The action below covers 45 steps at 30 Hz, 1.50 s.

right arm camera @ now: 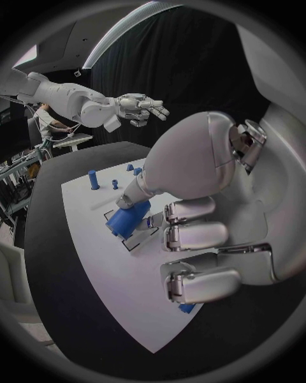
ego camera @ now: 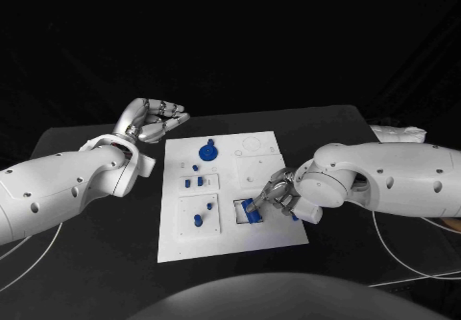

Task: Assemble the parts on the task board

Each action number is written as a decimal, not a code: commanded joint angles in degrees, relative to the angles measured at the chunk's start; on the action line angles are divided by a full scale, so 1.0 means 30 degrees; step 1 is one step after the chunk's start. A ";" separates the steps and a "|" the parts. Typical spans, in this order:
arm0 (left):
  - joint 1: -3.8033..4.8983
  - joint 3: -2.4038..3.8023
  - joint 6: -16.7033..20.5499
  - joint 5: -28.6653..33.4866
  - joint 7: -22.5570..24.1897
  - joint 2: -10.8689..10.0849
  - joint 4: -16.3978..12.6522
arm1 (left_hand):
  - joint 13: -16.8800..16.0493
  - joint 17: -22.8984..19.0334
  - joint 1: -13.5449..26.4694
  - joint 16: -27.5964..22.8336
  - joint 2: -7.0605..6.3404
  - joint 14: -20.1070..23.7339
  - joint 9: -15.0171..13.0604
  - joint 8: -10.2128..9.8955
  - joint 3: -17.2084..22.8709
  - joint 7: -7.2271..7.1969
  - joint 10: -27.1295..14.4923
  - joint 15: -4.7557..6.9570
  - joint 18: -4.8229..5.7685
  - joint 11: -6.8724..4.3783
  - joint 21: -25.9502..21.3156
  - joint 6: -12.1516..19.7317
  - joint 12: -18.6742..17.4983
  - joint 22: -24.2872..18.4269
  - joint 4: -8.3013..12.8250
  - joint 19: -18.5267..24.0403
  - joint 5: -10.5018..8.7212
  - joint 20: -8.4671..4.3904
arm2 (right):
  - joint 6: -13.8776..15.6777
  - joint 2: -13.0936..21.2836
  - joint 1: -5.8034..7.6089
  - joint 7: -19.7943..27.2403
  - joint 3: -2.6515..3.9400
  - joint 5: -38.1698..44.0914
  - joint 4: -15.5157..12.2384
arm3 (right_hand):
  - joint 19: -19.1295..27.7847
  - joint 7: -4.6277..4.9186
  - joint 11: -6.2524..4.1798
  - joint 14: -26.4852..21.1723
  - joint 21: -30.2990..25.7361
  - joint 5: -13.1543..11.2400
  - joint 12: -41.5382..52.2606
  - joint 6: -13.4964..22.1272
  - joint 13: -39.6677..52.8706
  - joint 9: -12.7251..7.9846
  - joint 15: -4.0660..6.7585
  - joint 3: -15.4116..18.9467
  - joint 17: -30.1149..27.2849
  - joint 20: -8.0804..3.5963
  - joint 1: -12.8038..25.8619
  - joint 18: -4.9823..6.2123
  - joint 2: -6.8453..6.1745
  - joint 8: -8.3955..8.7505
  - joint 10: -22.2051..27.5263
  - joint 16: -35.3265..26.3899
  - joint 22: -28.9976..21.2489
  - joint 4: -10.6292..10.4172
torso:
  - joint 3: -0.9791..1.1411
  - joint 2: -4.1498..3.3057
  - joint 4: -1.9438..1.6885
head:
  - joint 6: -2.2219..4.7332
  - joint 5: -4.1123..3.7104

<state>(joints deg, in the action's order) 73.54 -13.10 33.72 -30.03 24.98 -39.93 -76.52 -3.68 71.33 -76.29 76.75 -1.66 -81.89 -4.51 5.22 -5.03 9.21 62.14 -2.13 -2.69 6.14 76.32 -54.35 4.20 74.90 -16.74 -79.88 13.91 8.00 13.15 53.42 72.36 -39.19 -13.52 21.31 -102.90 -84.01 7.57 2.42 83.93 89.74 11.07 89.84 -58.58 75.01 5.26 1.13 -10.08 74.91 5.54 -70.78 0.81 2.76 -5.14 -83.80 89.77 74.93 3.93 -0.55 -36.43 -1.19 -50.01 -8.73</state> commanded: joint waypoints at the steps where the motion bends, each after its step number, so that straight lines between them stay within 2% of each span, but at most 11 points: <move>1: 0.0009 0.0013 -0.0244 -0.0022 0.0059 0.0025 -0.0056 | -0.0022 0.0004 0.0018 -0.0027 0.0181 -0.0154 0.0025 -0.0115 -0.0127 0.0085 0.0016 0.0025 -0.0197 0.0012 -0.0129 0.0031 -0.0059 0.3386 -0.0001 -0.0107 0.0113 0.0028 | -0.0192 -0.0050 -0.0027 -0.0135 -0.0006 0.0432 0.0000 | -0.1998 -0.0378 0.0025 0.2023 0.0086 -0.0120 0.0052 -0.0431 0.4996 0.0663 0.0011 0.0040 0.5030 -0.0090 0.0199 -0.0269 0.0015 0.0094 -0.2067 0.0078 0.5024 -0.0151 | -0.0013 -0.0010 -0.0014 | 0.0003 -0.0011; 21: 0.0009 0.0013 -0.0301 -0.0030 -0.0014 0.0019 -0.0058 | -0.0023 0.0010 -0.0013 -0.0025 0.0210 -0.0156 0.0022 -0.0122 -0.0155 0.0079 0.0037 0.0029 -0.0198 0.0006 -0.0144 0.0014 -0.0050 0.3389 0.0005 -0.0109 0.0115 0.0027 | -0.0621 -0.0293 -0.0027 -0.0302 -0.0006 0.0996 0.0030 | -0.1998 -0.0257 0.0114 0.2023 0.0086 -0.0658 0.0052 -0.0392 0.4996 0.0476 -0.0044 0.0551 0.5030 -0.0053 0.0689 -0.0269 -0.0372 0.0341 -0.2067 0.0078 0.5024 -0.0567 | -0.0007 0.0001 -0.0008 | 0.0003 0.0026; 30: 0.0009 0.0012 -0.0335 -0.0041 -0.0033 0.0029 -0.0053 | -0.0023 0.0010 -0.0013 -0.0025 0.0210 -0.0156 0.0022 -0.0122 -0.0155 0.0079 0.0037 0.0029 -0.0198 0.0006 -0.0144 0.0014 -0.0050 0.3389 0.0005 -0.0109 0.0115 0.0027 | -0.0884 -0.0357 -0.0026 -0.0382 -0.0006 0.1289 0.0032 | -0.1998 -0.0141 0.0208 0.2023 0.0086 -0.1011 0.0052 -0.0321 0.4996 0.0386 -0.0120 0.0848 0.5030 0.0001 0.0982 -0.0269 -0.0541 0.0422 -0.2067 0.0078 0.5024 -0.0813 | -0.0003 -0.0001 -0.0009 | 0.0003 0.0045; 40: 0.0009 0.0011 -0.0399 -0.0058 -0.0057 0.0052 -0.0046 | -0.0023 0.0010 -0.0013 -0.0025 0.0210 -0.0156 0.0022 -0.0122 -0.0155 0.0079 0.0037 0.0029 -0.0198 0.0006 -0.0144 0.0014 -0.0050 0.3389 0.0005 -0.0109 0.0115 0.0027 | -0.1352 -0.0461 -0.0026 -0.0463 -0.0005 0.1957 0.0050 | -0.1998 0.0042 0.0359 0.2023 0.0086 -0.1565 0.0052 -0.0110 0.4996 0.0274 -0.0258 0.1379 0.5030 0.0106 0.1362 -0.0269 -0.0962 0.0469 -0.2067 0.0078 0.5024 -0.1081 | -0.0009 -0.0003 -0.0011 | 0.0003 0.0086; 45: 0.0009 0.0011 -0.0423 -0.0063 -0.0062 0.0058 -0.0046 | -0.0023 0.0010 -0.0013 -0.0025 0.0210 -0.0156 0.0022 -0.0122 -0.0155 0.0079 0.0037 0.0029 -0.0198 0.0006 -0.0144 0.0014 -0.0050 0.3389 0.0005 -0.0109 0.0115 0.0027 | -0.1483 -0.0503 -0.0025 -0.0509 -0.0004 0.2274 0.0059 | -0.1998 0.0130 0.0424 0.2023 0.0086 -0.1693 0.0052 0.0048 0.4996 0.0234 -0.0346 0.1539 0.5030 0.0168 0.1482 -0.0269 -0.1001 0.0474 -0.2067 0.0078 0.5024 -0.1218 | -0.0008 -0.0009 -0.0008 | 0.0003 0.0102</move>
<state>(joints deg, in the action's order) 73.54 -13.11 33.33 -30.06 24.64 -39.89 -76.55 -3.68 71.34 -76.29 76.75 -1.66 -81.89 -4.51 5.22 -5.03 9.21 62.14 -2.13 -2.69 6.14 76.09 -54.35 4.20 74.90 -16.74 -79.88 13.91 8.00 10.60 52.03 72.34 -39.86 -13.53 26.20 -102.72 -84.01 7.67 3.31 84.13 89.74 6.19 89.84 -58.69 75.01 6.02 0.50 -5.77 74.90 5.54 -66.90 0.81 -0.25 -4.08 -84.00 89.77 74.91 0.30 -0.57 -36.45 -1.22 -50.01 -8.47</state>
